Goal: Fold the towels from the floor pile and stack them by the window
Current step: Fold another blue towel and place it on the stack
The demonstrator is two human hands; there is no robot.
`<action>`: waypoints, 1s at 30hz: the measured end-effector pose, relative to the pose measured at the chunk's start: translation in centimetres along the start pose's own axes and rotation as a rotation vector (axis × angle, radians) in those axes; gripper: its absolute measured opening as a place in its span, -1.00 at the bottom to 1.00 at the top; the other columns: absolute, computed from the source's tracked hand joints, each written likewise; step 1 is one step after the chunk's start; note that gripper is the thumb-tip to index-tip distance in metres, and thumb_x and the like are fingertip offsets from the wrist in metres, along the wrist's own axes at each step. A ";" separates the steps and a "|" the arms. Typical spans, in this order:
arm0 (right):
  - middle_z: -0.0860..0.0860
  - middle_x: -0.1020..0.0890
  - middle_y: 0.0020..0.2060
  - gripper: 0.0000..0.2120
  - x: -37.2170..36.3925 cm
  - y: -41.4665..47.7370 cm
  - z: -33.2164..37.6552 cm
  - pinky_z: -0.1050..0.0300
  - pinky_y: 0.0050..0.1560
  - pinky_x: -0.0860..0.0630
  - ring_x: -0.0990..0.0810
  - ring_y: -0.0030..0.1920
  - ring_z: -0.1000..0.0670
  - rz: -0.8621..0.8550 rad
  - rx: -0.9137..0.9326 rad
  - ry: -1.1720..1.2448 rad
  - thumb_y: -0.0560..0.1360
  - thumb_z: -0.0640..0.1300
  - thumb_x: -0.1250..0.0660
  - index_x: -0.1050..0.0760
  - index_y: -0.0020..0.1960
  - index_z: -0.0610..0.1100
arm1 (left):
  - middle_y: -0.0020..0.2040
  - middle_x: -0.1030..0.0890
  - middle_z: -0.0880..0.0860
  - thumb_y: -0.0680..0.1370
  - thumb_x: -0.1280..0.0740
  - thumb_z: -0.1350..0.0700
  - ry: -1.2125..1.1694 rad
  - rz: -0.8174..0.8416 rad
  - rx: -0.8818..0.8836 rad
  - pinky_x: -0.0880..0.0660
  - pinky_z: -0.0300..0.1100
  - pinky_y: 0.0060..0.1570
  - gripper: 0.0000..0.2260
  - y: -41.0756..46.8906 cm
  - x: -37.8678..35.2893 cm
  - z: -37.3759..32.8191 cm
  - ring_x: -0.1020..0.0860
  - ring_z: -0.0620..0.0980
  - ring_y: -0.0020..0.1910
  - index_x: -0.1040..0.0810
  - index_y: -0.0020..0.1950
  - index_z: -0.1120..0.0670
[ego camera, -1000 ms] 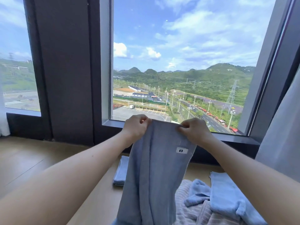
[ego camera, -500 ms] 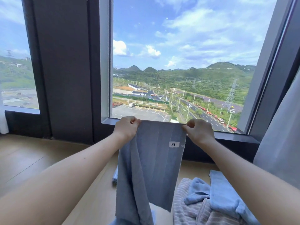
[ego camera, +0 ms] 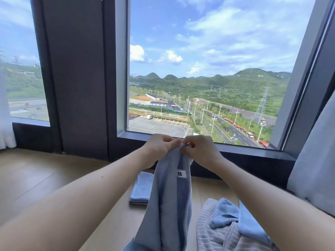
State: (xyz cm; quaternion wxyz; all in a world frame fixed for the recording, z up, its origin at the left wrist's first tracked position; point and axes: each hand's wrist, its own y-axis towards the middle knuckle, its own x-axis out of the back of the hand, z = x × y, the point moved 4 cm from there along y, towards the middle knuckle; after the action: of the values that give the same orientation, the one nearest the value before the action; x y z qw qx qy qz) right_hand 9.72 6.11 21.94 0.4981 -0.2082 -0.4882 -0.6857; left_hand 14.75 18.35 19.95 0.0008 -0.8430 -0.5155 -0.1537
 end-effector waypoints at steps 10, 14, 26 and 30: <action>-0.01 -0.56 -0.24 -0.86 2.1 0.2 -1.4 0.39 -0.34 -0.34 -0.53 -0.18 0.02 -0.292 -0.198 0.077 0.47 -0.24 -0.31 -0.63 -0.04 -0.22 | -0.11 -0.57 -0.03 0.52 -0.29 0.13 0.534 0.074 0.083 -0.45 -0.28 -0.14 -0.90 -0.5 1.4 1.9 -0.50 -0.09 -0.09 -0.57 -0.01 0.06; -0.02 -0.58 -0.23 -0.85 2.4 -0.1 -1.7 0.25 -0.15 -0.36 -0.53 -0.15 0.01 -0.373 -0.242 0.106 0.48 -0.24 -0.31 -0.63 -0.03 -0.22 | -0.19 -0.55 0.00 0.51 -0.20 0.23 0.541 0.071 0.173 -0.49 -0.30 -0.19 -0.84 -0.4 1.8 3.4 -0.51 -0.08 -0.20 -0.56 -0.10 0.06; 0.05 -0.48 -0.42 -0.67 -1.7 -0.8 0.7 0.38 -0.43 -0.34 -0.41 -0.47 0.15 0.211 -0.091 0.158 0.49 -0.14 -0.36 -0.49 0.24 -0.12 | -0.04 -0.65 0.00 0.52 -0.36 0.10 0.415 -0.103 -0.106 -0.47 -0.20 0.05 -0.90 -0.9 1.2 0.3 -0.57 -0.09 -0.01 -0.65 -0.03 0.06; 0.09 -0.45 -0.41 -0.84 -1.1 -0.6 0.8 0.34 -0.39 -0.35 -0.42 -0.41 0.13 0.100 -0.066 0.060 0.49 -0.14 -0.36 -0.61 0.00 -0.20 | -0.16 -0.63 -0.03 0.48 -0.42 0.09 0.267 -0.132 -0.073 -0.47 -0.28 -0.14 -0.97 -1.0 1.3 1.0 -0.56 -0.09 -0.08 -0.61 -0.16 0.02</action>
State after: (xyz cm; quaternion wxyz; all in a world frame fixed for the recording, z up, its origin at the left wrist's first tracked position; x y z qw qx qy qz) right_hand 9.50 7.33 21.20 0.5389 -0.2279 -0.4390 -0.6818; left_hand 14.66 20.08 19.18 0.0288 -0.7789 -0.5590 -0.2829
